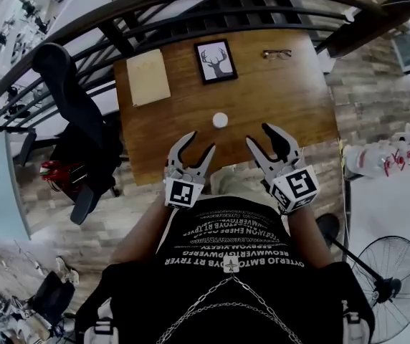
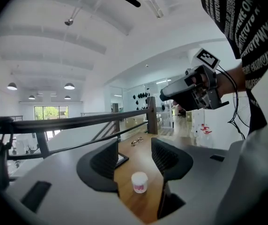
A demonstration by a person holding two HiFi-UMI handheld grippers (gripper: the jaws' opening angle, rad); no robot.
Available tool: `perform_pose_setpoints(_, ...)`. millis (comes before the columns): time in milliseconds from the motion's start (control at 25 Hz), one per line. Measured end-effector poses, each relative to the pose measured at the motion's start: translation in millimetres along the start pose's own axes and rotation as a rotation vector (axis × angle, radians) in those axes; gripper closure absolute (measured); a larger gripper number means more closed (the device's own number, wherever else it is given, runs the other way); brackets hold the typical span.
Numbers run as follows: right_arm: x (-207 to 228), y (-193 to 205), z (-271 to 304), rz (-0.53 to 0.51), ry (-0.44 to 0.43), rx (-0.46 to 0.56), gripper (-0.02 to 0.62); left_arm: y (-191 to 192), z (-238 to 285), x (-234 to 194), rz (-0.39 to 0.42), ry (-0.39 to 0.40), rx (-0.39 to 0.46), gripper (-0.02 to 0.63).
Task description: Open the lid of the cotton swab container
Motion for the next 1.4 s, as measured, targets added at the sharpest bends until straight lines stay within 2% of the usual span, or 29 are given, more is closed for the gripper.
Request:
perform_pose_setpoints(560,26.2,41.6,13.2,0.060,-0.071,-0.033,0.387,91.9,58.7,-2.5,-0.024,0.023,-0.164,0.356)
perform_pose_setpoints(720,26.3,47.4,23.5,0.034,-0.092,-0.032,0.387,108.3,74.9,-9.3,-0.035,0.034,-0.177,0.348)
perform_pose_setpoints(960,23.6,63.8,27.6,0.067,-0.110,-0.071,0.387,141.5,101.5,-9.6,-0.050,0.082,-0.221,0.331)
perform_pose_setpoints(1120,25.8,75.5,24.7,0.088,-0.112,-0.084,0.387,157.9,115.4,-11.6,-0.068,0.076,-0.242,0.328)
perform_pose_setpoints(1280,33.9,80.9,20.1,0.096,-0.100,-0.106,0.388,166.2,128.3,-11.3,-0.041,0.057,-0.243,0.327)
perform_pose_setpoints(1400,40.3,82.6,16.5,0.104,-0.093,-0.115,0.388,171.2,138.6,-8.7,-0.022,0.075,-0.263,0.327)
Point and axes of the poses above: the fingertips, and each gripper's own axes: z forward along the fingers, x to its right, y out of its underside, the point moved 10 cm from there along -z, backward along the fingers, and after that the axes turned 6 degrees about y, right-handed, at the moved point
